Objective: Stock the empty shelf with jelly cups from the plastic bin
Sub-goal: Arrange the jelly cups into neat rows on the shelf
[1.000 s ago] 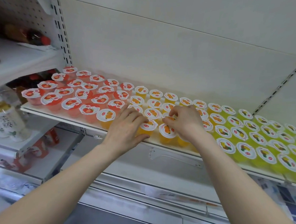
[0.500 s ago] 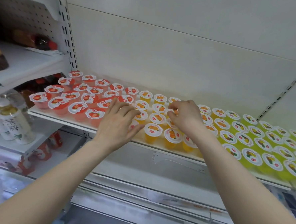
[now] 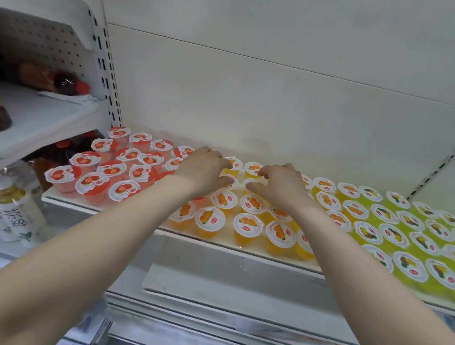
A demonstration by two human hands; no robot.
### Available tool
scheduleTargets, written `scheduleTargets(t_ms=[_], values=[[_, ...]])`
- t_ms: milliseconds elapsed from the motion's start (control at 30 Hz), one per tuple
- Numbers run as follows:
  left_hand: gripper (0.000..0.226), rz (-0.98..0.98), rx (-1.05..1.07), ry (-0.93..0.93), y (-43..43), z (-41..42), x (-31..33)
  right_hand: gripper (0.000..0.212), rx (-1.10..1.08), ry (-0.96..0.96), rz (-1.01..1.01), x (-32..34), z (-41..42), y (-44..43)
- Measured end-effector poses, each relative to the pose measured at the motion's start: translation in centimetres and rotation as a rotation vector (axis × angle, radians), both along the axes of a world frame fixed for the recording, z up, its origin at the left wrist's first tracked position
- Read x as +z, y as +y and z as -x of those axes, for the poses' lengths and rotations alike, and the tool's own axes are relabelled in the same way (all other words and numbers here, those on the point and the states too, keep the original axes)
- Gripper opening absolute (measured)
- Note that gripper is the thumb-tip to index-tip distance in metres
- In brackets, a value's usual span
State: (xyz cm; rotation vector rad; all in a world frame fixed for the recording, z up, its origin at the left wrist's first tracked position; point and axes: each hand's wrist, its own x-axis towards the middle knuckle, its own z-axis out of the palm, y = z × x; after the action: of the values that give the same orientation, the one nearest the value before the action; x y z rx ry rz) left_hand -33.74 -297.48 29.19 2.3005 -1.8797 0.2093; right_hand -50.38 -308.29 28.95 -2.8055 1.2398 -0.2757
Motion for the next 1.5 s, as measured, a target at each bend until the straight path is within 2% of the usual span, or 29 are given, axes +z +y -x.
scheduleTargets(t_ms=[200, 400, 667, 833, 967, 1033, 1100, 1233, 1500], values=[[0.053, -0.229, -0.003, -0.044, -3.3, -0.4, 0.5, 0.048, 0.03, 0.161, 0.03, 0.4, -1.7, -1.1], [0.053, -0.262, 0.008, -0.052, -4.2, -0.6, 0.1, 0.045, -0.007, 0.103, 0.038, 0.0, -2.1, -1.0], [0.046, -0.156, -0.024, -0.075, -4.6, -1.0, -0.1, 0.047, -0.104, 0.014, 0.016, -0.8, -2.0, -0.5], [0.053, -0.103, -0.055, -0.039, -4.0, -1.5, -0.4, 0.051, -0.151, -0.058, -0.028, -0.9, -1.8, 0.1], [0.054, -0.002, -0.098, -0.029, -2.4, -2.3, 0.6, 0.039, -0.114, -0.138, -0.048, 0.1, -0.3, 1.0], [0.049, -0.047, -0.172, 0.055, -1.3, -2.3, 1.2, 0.034, -0.073, -0.096, -0.103, 1.1, 0.7, 1.6], [0.051, -0.164, -0.22, 0.139, -0.4, -1.8, 1.6, 0.04, -0.053, -0.017, -0.206, 1.8, 1.2, 2.6], [0.056, -0.262, -0.242, 0.048, 0.1, -0.3, 1.0, 0.052, -0.079, 0.11, -0.195, 1.8, 1.0, 4.3], [0.046, -0.209, -0.224, -0.02, 0.4, 0.0, 0.4, 0.048, -0.145, 0.125, -0.113, 1.4, 0.1, 5.3]])
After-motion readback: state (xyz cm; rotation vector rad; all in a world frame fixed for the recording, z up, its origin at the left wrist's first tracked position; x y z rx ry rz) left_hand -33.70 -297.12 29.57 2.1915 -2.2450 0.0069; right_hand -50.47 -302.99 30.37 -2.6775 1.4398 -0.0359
